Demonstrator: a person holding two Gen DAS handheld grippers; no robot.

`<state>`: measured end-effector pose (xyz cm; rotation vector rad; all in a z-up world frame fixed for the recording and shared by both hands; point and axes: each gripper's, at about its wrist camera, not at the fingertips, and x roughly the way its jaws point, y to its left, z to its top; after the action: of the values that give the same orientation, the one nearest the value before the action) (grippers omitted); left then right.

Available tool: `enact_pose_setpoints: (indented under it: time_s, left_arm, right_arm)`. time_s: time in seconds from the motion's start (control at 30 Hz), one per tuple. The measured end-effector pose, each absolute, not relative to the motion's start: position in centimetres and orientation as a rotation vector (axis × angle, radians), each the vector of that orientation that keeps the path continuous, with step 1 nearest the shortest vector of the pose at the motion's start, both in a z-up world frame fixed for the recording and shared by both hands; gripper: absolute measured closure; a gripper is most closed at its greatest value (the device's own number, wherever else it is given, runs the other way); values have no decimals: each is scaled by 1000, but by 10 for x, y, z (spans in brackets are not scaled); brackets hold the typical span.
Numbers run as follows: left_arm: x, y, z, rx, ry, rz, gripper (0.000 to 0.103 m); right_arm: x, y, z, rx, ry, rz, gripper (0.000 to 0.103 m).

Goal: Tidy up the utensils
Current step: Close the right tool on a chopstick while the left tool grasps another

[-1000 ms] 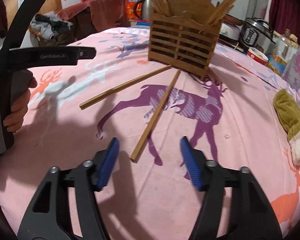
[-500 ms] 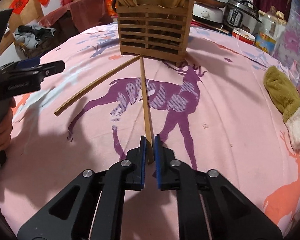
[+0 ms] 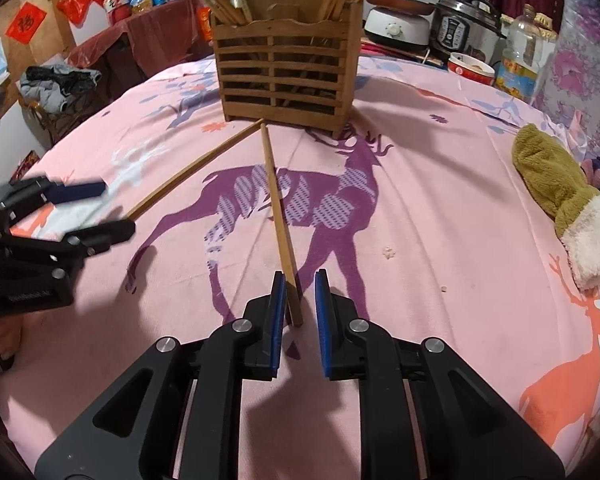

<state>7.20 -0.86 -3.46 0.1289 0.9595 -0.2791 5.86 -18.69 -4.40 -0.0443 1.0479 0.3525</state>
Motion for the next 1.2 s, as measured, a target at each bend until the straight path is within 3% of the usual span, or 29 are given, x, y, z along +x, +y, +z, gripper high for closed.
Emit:
enact_pose_setpoints:
  time_s: [0.2,0.27,0.33,0.7,0.83,1.2]
  left_arm:
    - [77,-5,-45,79,1017,-312,63]
    - [77,-4,-44,77,1013,-315,86]
    - [77,-4,-43,72,1015,-322,96]
    - [76,-8,-44,97,1014,-319,91]
    - [77,-8,-44,90,1012,-322,95]
    - [68,2,-17,51,901,-305,97]
  right_arm:
    - [61,-191,-42,-19,1042,353,83]
    - [60,-190,-42,-17,1043,356,82]
    - [59,-190,-42,-19,1045,360,82]
    - [60,-185,-52,-27,1085,375,83]
    - [58,-184,-52,-27,1087,382,96]
    - [50,-187,-31,-21,1014,413,97]
